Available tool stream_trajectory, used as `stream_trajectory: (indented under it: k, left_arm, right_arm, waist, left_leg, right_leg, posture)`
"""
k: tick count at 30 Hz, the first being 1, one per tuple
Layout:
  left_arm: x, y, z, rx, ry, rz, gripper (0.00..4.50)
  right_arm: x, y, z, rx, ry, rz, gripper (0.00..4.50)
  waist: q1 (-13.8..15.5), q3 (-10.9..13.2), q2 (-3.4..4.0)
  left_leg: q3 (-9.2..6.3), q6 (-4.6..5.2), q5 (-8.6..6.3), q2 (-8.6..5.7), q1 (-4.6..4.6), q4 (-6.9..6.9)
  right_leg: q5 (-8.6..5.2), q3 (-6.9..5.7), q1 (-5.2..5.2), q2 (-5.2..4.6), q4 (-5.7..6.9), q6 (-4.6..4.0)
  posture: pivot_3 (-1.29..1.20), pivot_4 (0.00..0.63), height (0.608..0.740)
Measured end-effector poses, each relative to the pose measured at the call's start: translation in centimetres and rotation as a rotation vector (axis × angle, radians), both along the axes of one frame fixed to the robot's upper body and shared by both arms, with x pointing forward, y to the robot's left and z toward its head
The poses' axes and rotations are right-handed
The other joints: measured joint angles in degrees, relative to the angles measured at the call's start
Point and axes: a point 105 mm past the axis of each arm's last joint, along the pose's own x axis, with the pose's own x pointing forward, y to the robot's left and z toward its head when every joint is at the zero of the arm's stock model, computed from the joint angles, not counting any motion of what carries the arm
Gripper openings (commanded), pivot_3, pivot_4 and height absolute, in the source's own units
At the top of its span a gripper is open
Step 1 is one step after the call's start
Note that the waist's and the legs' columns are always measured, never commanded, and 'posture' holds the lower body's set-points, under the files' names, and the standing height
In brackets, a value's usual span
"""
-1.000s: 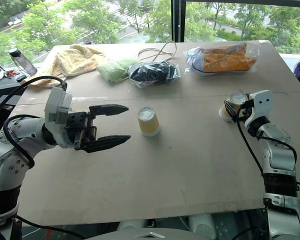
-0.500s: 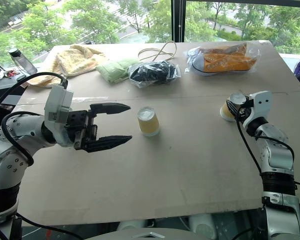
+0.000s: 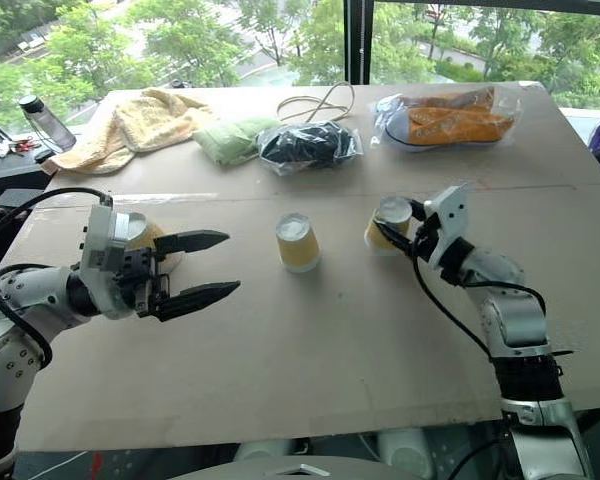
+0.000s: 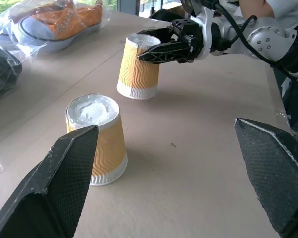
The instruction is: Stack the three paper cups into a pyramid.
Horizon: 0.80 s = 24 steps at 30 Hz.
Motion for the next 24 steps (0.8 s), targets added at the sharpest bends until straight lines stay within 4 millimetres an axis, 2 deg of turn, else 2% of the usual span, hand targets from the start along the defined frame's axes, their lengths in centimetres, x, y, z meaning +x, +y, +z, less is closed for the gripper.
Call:
stream_trajectory:
  k: [3,10,20,22,24]
  left_arm:
    - [-0.1,0.4,-0.3,-0.001,-0.007,0.024,4.5]
    - [-0.3,0.8,-0.6,-0.002,-0.002,0.048,4.5]
    - [-0.4,1.0,-0.4,0.001,-0.016,0.072,4.5]
    - [-0.5,1.0,-0.6,-0.002,-0.01,0.082,4.5]
    - [-0.4,1.1,-0.6,-0.004,-0.009,0.088,4.5]
  right_arm:
    - [-0.5,1.5,-0.8,-0.043,0.01,0.059,2.3]
    - [-0.9,4.9,-1.2,-0.078,-0.004,0.147,2.3]
    - [0.0,6.4,-1.2,-0.086,-0.024,0.144,2.3]
    - [0.0,6.4,-1.2,-0.092,-0.025,0.144,3.33]
    - [0.0,6.4,-1.3,-0.096,-0.022,0.148,4.14]
  waist:
    - [0.0,0.0,-0.02]
    - [-0.3,0.0,-0.01]
    - [-0.3,0.0,-0.02]
    - [-0.3,0.0,-0.02]
    - [-0.3,0.0,-0.02]
  left_leg:
    - [-0.01,0.0,0.0,-0.04,-0.02,0.02]
    - [-0.02,0.0,0.0,0.0,0.01,0.01]
    - [-0.02,-0.01,0.0,-0.01,0.01,0.01]
    - [-0.02,-0.01,0.0,-0.01,0.01,0.01]
    - [-0.02,-0.01,0.0,-0.01,0.02,0.01]
  right_leg:
    - [0.0,-0.02,0.0,-0.05,-0.02,0.0]
    - [0.0,-0.03,0.0,0.01,0.01,0.0]
    - [0.0,-0.04,0.0,-0.02,0.0,0.0]
    - [0.0,-0.04,0.0,-0.02,0.01,0.0]
    - [0.0,-0.04,0.0,-0.02,0.02,0.0]
  posture:
    - [0.0,0.15,0.74]
    - [0.0,0.15,0.74]
    - [0.0,0.15,0.74]
    - [0.0,0.15,0.74]
    - [0.0,0.15,0.74]
